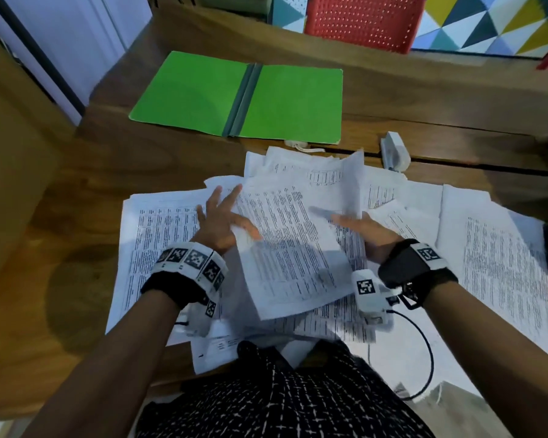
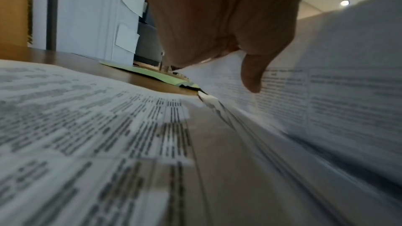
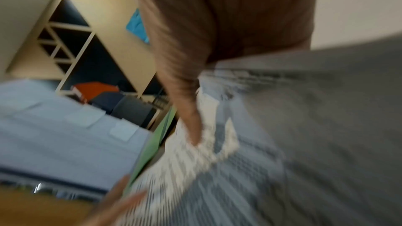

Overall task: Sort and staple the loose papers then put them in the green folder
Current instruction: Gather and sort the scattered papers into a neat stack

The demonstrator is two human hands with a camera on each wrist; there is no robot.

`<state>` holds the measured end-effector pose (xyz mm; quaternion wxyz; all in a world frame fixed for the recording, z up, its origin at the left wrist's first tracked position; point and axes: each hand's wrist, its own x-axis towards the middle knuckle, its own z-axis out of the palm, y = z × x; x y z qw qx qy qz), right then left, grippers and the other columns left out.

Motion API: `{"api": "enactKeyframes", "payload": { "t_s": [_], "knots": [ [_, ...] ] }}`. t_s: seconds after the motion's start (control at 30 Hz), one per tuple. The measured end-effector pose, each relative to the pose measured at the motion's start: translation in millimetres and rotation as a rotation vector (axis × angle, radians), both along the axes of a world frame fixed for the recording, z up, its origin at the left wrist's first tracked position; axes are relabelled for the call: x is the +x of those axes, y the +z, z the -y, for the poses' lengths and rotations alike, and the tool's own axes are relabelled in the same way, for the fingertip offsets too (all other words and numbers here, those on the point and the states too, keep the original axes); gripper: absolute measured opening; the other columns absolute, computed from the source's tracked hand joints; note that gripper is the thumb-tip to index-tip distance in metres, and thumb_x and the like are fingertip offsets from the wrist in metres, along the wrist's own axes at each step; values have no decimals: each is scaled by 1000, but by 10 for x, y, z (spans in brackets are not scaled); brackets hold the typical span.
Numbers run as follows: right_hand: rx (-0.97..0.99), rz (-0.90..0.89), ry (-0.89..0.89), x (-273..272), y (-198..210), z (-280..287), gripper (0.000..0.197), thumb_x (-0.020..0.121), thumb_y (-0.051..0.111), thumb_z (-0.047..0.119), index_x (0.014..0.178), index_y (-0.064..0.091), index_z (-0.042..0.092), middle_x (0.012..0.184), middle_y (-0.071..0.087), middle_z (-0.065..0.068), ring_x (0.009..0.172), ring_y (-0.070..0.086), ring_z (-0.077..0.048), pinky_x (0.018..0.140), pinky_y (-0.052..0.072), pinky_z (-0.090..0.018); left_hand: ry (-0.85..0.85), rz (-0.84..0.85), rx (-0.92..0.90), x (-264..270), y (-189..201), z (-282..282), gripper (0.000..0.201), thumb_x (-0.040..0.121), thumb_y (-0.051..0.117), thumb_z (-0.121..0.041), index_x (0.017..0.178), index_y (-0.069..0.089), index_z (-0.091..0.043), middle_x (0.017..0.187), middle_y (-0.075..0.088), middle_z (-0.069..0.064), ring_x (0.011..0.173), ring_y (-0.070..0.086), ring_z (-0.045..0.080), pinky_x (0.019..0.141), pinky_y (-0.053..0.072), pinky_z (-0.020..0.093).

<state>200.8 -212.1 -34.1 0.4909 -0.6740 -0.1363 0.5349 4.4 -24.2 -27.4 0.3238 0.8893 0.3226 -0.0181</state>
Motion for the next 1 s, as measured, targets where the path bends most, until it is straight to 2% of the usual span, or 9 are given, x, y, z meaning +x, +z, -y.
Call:
{"api": "enactKeyframes", "payload": {
  "t_s": [0.07,0.1,0.17,0.23,0.33,0.53,0.67,0.8,1.0],
  "knots": [
    [-224,241,87,-37,-197,-100,131,43,89,50,146,19,8,150,35,-9,136,37,-25,112,32,-47,-1,-137,-17,40,-31,-10,45,90,56,-34,134,46,-35,160,-2,-4,147,-12,21,116,-12,49],
    [-325,358,116,-90,-262,-136,131,40,91,47,143,23,4,146,39,-12,133,41,-29,108,38,-49,3,-216,-20,43,-74,-23,58,89,50,-49,142,32,-35,160,-5,-3,147,-13,22,116,-10,51],
    [-418,545,137,-259,-271,-191,93,56,88,28,131,43,-4,132,53,-20,123,52,-33,102,45,-44,92,-271,-16,-32,-131,-90,75,81,41,-67,147,16,-38,160,-9,-2,147,-12,23,117,-4,54],
    [-489,559,67,-382,-228,-164,54,73,75,11,121,55,-4,126,59,-21,115,57,-33,96,48,-36,272,-264,4,-231,-154,-214,80,86,54,-46,149,6,-32,159,-11,5,147,-10,27,116,1,57],
    [-510,557,-70,-425,-205,-87,43,83,64,15,119,57,-6,121,62,-22,110,59,-34,80,44,-29,622,-428,-51,-625,-45,-394,108,76,70,-40,150,-5,-18,158,-13,15,146,-10,33,116,4,56],
    [-516,639,-155,-550,-187,-86,39,90,55,18,119,55,-9,119,60,-28,111,57,-38,75,41,-29,858,-452,-180,-1069,-148,-624,122,48,78,-64,138,30,3,144,33,26,130,36,46,105,36,55],
    [-561,579,-146,-718,-234,-126,38,91,51,16,118,55,-10,119,60,-29,110,58,-39,81,45,-32,855,-242,-139,-985,-18,-665,43,84,63,-17,117,53,8,124,56,28,109,57,42,86,48,42],
    [-553,585,-169,-781,-215,-124,35,92,50,16,115,56,-9,118,62,-28,108,58,-39,86,47,-35,853,14,70,-838,392,-735,38,91,49,-15,127,49,-4,129,54,22,117,52,40,97,44,48],
    [-469,608,-183,-887,-159,-135,28,92,49,9,116,54,-5,114,62,-25,100,60,-34,78,43,-31,701,531,301,-619,1271,-909,33,90,51,-23,111,59,1,113,65,23,105,60,36,86,49,40]
  ]
}}
